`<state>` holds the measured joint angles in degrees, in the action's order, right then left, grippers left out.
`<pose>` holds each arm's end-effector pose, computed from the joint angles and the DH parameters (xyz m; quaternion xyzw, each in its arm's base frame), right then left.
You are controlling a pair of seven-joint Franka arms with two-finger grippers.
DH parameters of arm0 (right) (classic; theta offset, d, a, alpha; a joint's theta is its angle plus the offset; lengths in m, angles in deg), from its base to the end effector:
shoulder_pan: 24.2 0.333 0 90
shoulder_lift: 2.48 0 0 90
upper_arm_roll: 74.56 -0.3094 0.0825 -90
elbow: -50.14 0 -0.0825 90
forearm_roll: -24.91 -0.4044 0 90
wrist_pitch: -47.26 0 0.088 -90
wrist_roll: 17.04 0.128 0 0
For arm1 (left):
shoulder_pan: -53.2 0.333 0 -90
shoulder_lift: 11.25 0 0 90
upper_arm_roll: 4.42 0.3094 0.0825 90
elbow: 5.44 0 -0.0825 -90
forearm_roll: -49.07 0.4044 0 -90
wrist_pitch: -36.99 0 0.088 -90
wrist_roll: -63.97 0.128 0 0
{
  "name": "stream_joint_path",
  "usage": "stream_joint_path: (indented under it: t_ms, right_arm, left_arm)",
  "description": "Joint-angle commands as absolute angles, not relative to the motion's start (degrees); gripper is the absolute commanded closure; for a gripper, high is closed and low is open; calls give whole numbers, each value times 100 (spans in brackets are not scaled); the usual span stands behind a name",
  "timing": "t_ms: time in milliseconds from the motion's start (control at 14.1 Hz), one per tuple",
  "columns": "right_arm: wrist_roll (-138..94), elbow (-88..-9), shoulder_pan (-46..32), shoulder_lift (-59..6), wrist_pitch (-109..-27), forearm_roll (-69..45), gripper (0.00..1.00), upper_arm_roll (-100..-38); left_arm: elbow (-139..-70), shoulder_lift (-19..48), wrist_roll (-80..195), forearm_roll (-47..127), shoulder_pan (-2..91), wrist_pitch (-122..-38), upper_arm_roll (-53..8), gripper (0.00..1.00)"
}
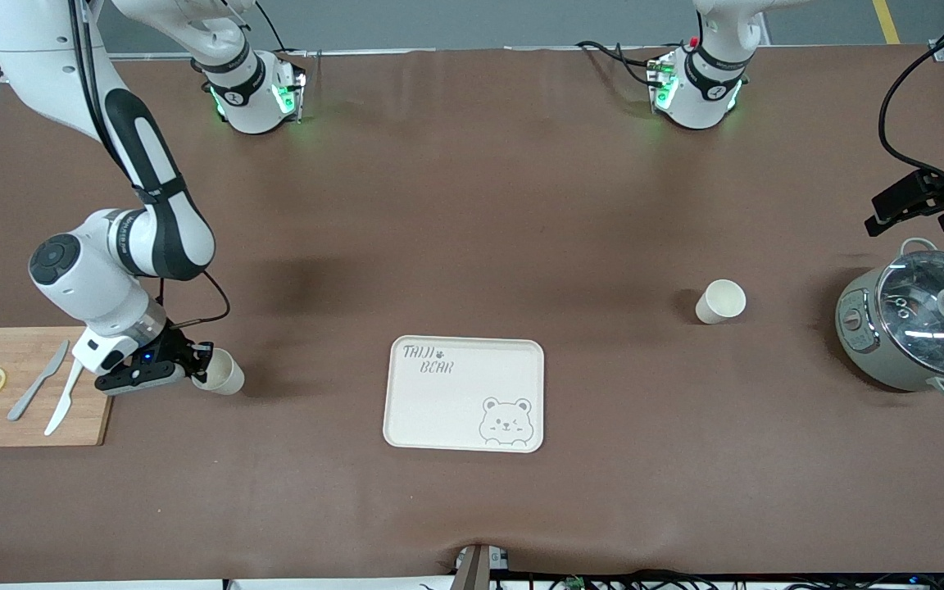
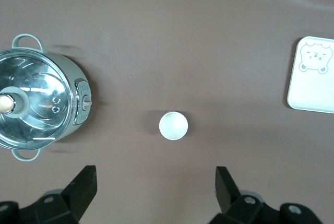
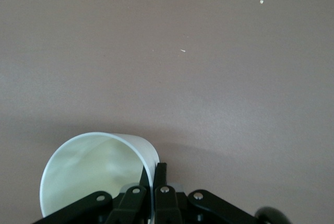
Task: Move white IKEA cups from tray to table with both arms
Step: 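Set the cup down beside the cutting board and open the right gripper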
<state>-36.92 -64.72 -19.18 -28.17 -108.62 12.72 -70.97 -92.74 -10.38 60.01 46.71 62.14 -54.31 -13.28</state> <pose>0.6474 0.0111 0.2163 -0.9851 -0.0985 -0.1392 0.0209 0.5836 -0.0037 0.6137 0.9988 0.0352 0.0266 0.0227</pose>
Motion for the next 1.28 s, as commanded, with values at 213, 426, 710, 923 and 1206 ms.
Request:
stream_joint_path:
  t_ms: [213, 426, 710, 923, 1206]
  right_arm:
    - [-3831, -6553, -1902, -3016, -11375, 1129, 100, -7201]
    - [-3831, -6544, -1910, -3130, -11524, 1129, 100, -7245]
    - [-3831, -6535, -1910, -3210, -11648, 1129, 100, -7262]
    - [-3831, -6535, -1928, -3227, -11683, 1120, 100, -7306]
    - [-3822, -6518, -1937, -3271, -11683, 1120, 66, -7315]
  left_arm:
    - [-9210, -1019, 6090, 4582, 6225, -5336, -1339, 0]
    - [-9210, -1019, 6090, 4582, 6225, -5336, -1339, 0]
    - [-9210, -1019, 6099, 4582, 6225, -5336, -1339, 0]
    - [-9210, -1019, 6099, 4582, 6225, -5336, -1339, 0]
    - [-9210, -1019, 6099, 4547, 6234, -5336, -1339, 0]
